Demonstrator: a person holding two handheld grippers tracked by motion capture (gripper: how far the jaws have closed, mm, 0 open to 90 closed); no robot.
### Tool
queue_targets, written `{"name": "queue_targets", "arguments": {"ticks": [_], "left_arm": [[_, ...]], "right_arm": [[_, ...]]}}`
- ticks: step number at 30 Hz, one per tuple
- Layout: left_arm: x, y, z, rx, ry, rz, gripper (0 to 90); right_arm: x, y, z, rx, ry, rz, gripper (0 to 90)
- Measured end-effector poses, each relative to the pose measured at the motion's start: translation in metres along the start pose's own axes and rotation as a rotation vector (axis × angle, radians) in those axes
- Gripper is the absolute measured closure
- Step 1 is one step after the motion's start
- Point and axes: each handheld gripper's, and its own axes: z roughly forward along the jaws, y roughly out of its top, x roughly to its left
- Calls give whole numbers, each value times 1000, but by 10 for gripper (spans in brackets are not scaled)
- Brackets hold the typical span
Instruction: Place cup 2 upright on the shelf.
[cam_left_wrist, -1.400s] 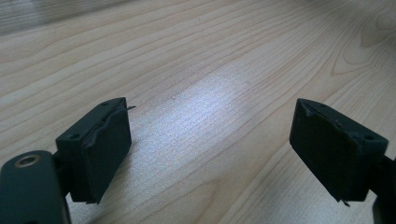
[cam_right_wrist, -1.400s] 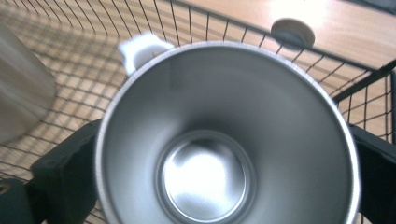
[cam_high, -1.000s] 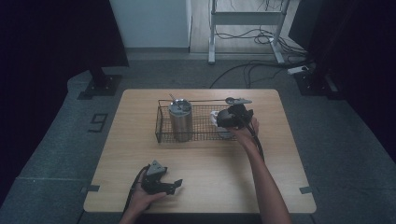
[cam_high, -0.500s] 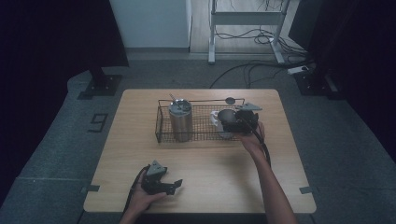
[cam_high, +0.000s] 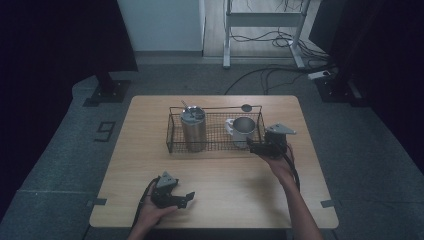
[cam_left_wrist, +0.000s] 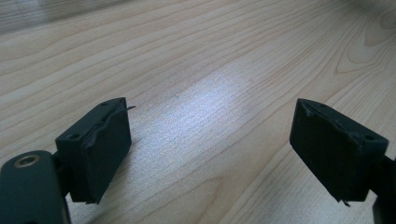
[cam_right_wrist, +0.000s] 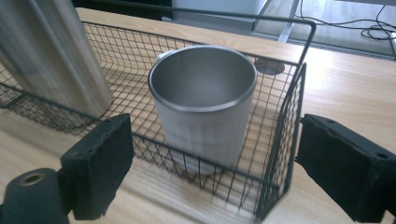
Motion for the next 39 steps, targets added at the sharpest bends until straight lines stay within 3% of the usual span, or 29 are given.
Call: {"name": "queue_targets", "arguments": {"ticks": [10,17,24,30,39], "left_arm": [[0,0,0,4,0,-3,129],[1,0,0,6,1,-7,130],[0,0,0,6,3,-5,130],[1,0,1,9,4,-8,130],[0,0,1,10,7,-3,130]], "right_arm": [[-6,-30,-24,-5,12,-2,133],[-6,-53,-38,-17,23,25,138],[-5,-79,-49,1,20,30,145],[-5,-101,-51,33,16,29,149],[-1,-112,-46,71,18,5,150]]}}
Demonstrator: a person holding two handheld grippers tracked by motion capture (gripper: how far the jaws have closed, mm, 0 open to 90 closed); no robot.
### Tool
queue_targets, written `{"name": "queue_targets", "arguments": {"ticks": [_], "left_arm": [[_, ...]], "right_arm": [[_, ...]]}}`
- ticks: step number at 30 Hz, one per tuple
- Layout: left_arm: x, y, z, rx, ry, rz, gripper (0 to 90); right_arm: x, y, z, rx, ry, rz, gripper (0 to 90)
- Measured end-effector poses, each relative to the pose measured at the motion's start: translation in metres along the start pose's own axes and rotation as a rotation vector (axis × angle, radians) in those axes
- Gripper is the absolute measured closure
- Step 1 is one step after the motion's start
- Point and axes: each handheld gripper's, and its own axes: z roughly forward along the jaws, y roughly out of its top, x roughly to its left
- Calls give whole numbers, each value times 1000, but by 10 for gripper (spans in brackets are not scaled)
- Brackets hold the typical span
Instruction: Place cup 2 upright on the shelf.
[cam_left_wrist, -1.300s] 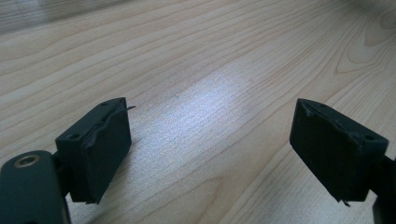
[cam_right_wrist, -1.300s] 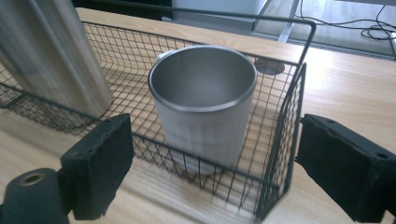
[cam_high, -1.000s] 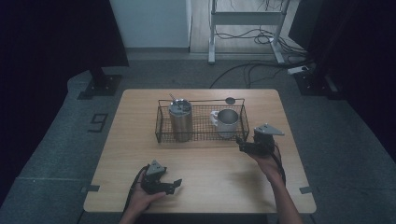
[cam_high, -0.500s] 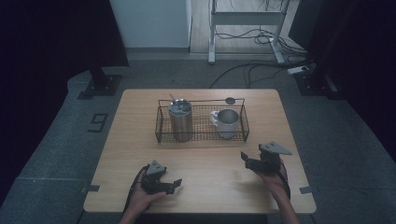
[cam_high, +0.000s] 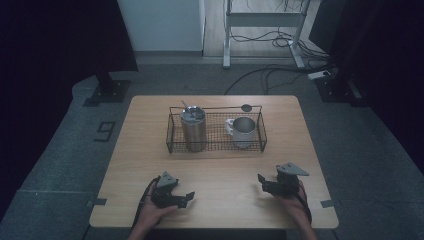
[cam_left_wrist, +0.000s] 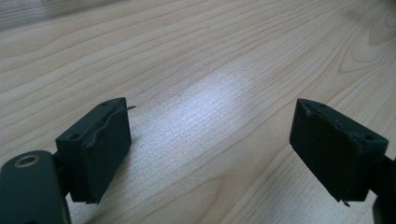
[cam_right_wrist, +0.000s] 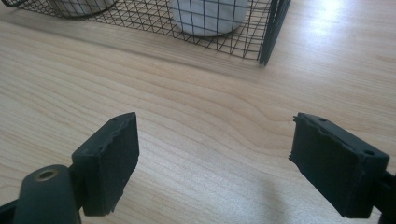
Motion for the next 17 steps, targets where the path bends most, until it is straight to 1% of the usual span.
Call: {"name": "queue_targets", "arguments": {"ticks": [17], "left_arm": [[-1,0,0,5,2,3,130]], "right_arm": [[-1,-3,2,6,-10,0,150]]}}
